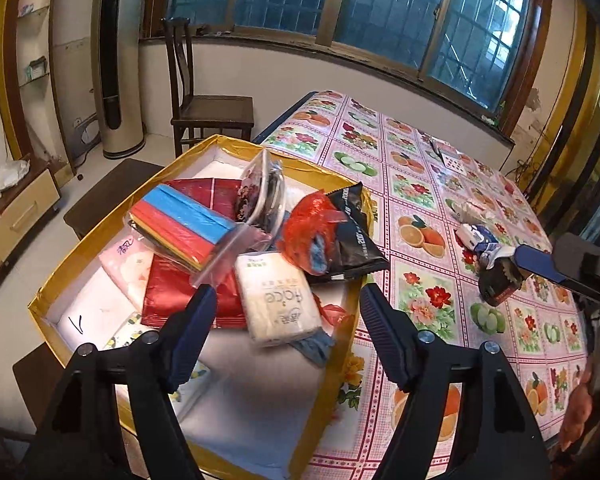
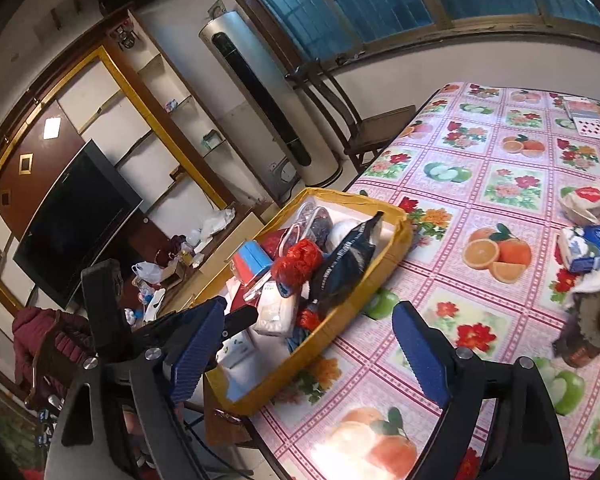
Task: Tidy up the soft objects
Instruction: 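Drop sponge pack into the box with left tool while right tool drops red bag there, then move both open tools back toward the remaining items on the tablecloth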
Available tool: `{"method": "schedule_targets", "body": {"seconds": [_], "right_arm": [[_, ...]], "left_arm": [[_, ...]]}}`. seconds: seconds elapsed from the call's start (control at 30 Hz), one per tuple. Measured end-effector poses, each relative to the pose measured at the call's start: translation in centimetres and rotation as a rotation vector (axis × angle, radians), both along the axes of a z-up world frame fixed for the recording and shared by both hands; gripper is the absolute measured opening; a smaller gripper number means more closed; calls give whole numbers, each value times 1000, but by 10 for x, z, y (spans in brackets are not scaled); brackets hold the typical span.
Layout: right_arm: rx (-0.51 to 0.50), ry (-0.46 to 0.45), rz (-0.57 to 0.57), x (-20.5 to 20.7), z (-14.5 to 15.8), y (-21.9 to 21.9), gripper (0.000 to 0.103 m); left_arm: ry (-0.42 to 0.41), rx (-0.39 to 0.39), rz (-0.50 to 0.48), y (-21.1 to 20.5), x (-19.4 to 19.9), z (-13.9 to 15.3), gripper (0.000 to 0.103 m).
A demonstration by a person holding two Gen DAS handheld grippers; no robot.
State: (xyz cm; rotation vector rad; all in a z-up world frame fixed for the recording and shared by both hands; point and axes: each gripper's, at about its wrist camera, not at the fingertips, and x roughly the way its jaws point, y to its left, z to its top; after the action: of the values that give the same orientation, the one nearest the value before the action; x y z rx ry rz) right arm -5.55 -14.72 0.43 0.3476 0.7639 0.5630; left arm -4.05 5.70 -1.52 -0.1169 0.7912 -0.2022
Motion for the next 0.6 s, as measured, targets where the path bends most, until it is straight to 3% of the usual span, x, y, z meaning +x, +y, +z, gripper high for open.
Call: {"method": "schedule_targets", "body": {"seconds": [0.07, 0.23, 0.6], "right_arm": [[0, -2, -25, -11, -1, -19, 92], [-108, -32, -121, -33, -1, -60, 92], [-161, -65, -235, -59, -2, -111, 98]], "left_arm": [[-24, 31, -9, -21, -5, -1, 74], [-72, 59, -40, -67, -10, 2, 74], [-117, 125, -110, -130, -13, 7, 74]]}}
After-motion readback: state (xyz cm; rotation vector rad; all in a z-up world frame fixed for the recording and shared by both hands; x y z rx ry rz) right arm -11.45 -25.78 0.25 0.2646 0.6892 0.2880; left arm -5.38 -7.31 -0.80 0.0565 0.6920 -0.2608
